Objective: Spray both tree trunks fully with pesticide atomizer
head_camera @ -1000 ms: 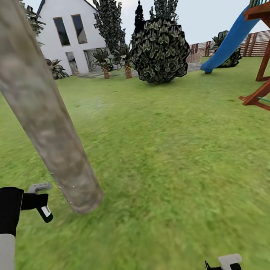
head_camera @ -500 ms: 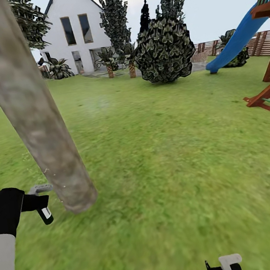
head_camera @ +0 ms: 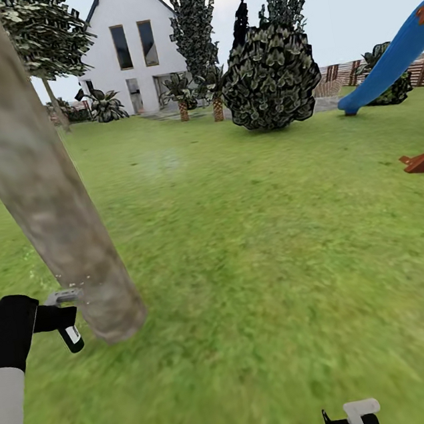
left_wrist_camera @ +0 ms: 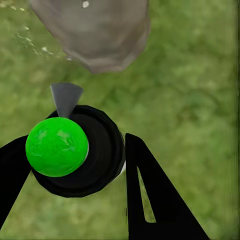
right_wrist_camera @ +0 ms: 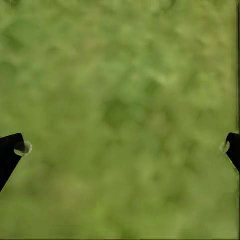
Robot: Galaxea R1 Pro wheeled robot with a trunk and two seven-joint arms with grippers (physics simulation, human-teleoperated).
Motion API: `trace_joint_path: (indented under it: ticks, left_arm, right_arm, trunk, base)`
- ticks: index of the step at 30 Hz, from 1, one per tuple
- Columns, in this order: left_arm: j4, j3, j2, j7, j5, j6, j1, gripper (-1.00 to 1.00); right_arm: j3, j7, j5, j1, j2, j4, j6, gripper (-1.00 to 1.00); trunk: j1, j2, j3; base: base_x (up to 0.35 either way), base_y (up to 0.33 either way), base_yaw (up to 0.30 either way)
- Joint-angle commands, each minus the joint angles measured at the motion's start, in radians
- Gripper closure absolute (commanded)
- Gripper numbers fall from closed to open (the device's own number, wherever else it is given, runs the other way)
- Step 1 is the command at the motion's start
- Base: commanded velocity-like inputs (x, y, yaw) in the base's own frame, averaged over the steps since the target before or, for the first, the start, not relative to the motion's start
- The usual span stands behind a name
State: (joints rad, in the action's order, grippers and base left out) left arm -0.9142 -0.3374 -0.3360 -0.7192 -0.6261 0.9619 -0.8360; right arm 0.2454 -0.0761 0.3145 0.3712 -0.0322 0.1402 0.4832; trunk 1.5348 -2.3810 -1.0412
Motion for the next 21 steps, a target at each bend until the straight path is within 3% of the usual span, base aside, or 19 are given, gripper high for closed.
trace_joint_path:
  ticks: [1,3,6,8,12,15,17,19,20,21]
  left_arm:
    - [0.0,0.0,0.0,-0.001,0.001,0.0,0.0,1.0]
    - [0.001,0.0,0.012,-0.001,0.005,0.001,0.001,1.0]
    - [0.0,0.0,0.069,0.0,0.0,0.001,0.011,1.0]
    - [-0.002,-0.003,0.08,0.0,0.0,0.0,0.028,1.0]
    - [-0.001,-0.026,0.068,0.004,0.0,-0.009,0.067,1.0]
    - [0.001,-0.058,0.033,0.052,0.001,-0.016,0.08,1.0]
    - [0.001,-0.059,0.04,0.062,0.008,-0.028,0.091,1.0]
    - [0.001,-0.059,0.078,0.063,0.014,-0.039,0.106,1.0]
    - [0.001,-0.063,0.115,0.066,0.013,-0.066,0.112,1.0]
    - [0.001,-0.07,0.12,0.069,0.013,-0.076,0.113,1.0]
  right_arm:
    - [0.0,0.0,0.0,0.0,0.0,0.0,0.0,-1.0]
    - [0.0,0.0,0.0,0.0,0.0,0.0,0.0,-1.0]
    - [0.0,0.001,0.0,0.0,0.0,-0.001,0.0,-1.0]
    - [0.0,0.0,0.0,0.0,0.0,-0.001,0.0,-1.0]
    - [0.0,0.0,0.0,0.0,0.0,-0.001,0.0,-1.0]
    - [0.0,0.0,0.0,0.0,0.0,-0.001,0.0,-1.0]
    - [0.0,0.001,0.0,0.0,0.0,-0.001,0.0,-1.0]
    - [0.0,0.001,0.0,0.0,0.0,-0.001,0.0,-1.0]
    - [0.0,0.001,0.0,0.0,0.0,-0.001,0.0,-1.0]
    - [0.0,0.001,0.0,0.0,0.0,-0.001,0.0,-1.0]
  trunk:
    - [0.0,0.0,0.0]
    - [0.0,0.0,0.0]
    - [0.0,0.0,0.0]
    - [0.0,0.0,0.0]
    - [0.0,0.0,0.0]
    - [0.0,0.0,0.0]
    - [0.0,0.0,0.0]
    - [0.0,0.0,0.0]
    - [0.0,0.0,0.0]
    - [0.0,0.0,0.0]
  base:
    - [0.146,-0.232,0.0]
    - [0.053,-0.258,0.0]
    - [0.008,-0.183,0.0]
    - [0.001,-0.033,0.0]
    - [0.0,-0.004,0.0]
    - [0.0,0.0,0.0]
    - [0.0,0.0,0.0]
    - [0.0,0.0,0.0]
    - [0.0,0.0,0.0]
    - [0.0,0.0,0.0]
